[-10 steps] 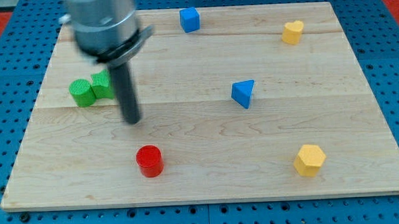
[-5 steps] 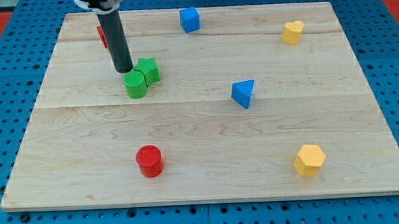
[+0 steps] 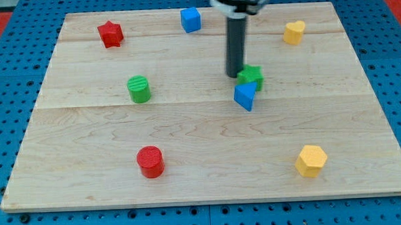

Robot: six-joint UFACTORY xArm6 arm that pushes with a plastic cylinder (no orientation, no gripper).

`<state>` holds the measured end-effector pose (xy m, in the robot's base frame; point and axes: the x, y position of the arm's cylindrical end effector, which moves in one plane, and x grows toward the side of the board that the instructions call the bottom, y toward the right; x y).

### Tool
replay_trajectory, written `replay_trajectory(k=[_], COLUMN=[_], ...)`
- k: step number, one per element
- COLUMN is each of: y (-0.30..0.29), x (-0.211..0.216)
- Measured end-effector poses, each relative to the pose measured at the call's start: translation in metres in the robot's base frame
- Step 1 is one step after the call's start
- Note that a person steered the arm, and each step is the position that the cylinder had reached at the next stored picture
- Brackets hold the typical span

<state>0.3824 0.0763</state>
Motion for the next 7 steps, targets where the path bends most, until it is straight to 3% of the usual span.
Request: replay_trajectory(k=[2, 3, 4, 6, 7], y=[0.060, -0.030, -0.053, -0.007, -0.050], x=[0.002, 0.030, 0.077, 0.045, -0.015])
